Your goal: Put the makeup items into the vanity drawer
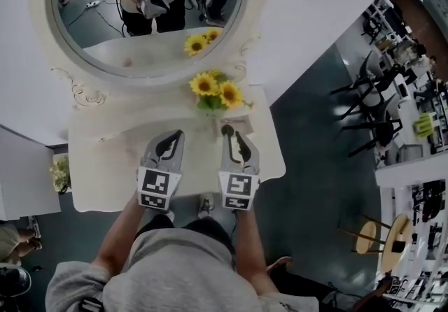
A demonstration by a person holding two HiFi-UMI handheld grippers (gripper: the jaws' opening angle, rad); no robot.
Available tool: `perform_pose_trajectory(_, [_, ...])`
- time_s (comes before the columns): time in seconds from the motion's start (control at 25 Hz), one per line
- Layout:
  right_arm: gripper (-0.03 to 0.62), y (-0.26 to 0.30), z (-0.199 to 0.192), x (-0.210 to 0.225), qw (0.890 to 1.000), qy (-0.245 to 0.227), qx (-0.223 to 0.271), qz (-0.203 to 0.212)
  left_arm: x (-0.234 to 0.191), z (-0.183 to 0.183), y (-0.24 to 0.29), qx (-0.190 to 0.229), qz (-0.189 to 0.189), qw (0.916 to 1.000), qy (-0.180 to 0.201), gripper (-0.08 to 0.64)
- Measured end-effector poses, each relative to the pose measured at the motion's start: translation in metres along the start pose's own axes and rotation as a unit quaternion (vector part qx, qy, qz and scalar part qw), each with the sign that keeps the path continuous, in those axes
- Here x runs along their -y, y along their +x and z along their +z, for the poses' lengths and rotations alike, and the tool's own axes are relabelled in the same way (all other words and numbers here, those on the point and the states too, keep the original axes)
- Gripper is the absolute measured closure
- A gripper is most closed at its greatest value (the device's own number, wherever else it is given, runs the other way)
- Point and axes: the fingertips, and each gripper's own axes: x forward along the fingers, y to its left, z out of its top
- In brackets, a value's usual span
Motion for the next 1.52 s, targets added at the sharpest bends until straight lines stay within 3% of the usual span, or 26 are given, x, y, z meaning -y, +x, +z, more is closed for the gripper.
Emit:
perform_pose_trajectory(0.48, [0.584, -0.058, 0.001, -0.042, 0.998, 0.006, 0.019, -0.056, -0.005, -0.007, -0.048, 0.015, -0.032, 0.9993, 0.012, 0.549])
perform_pose_trajectory(0.8, [0.586, -0.057, 0.007, -0.054, 0.998, 0.002, 0.025, -0.050, -0.013, -0.007, -0.056, 0.020, -0.027, 0.9994, 0.009, 0.549])
perform_pose_trajectory(1.12, [0.586, -0.029, 0.022, -0.089, 0.999, -0.014, 0.035, 0.020, -0.042, -0.013, -0.070, 0.017, 0.024, 0.9995, -0.008, 0.549])
perform_pose_trajectory(1.32, [0.586, -0.004, 0.036, -0.133, 0.994, -0.028, 0.041, 0.092, -0.078, -0.022, -0.094, 0.006, 0.089, 0.9956, -0.027, 0.549])
perform_pose_trajectory(1.52, [0.586, 0.017, 0.040, -0.187, 0.984, -0.046, 0.038, 0.169, -0.117, -0.043, -0.125, -0.010, 0.157, 0.9862, -0.052, 0.549])
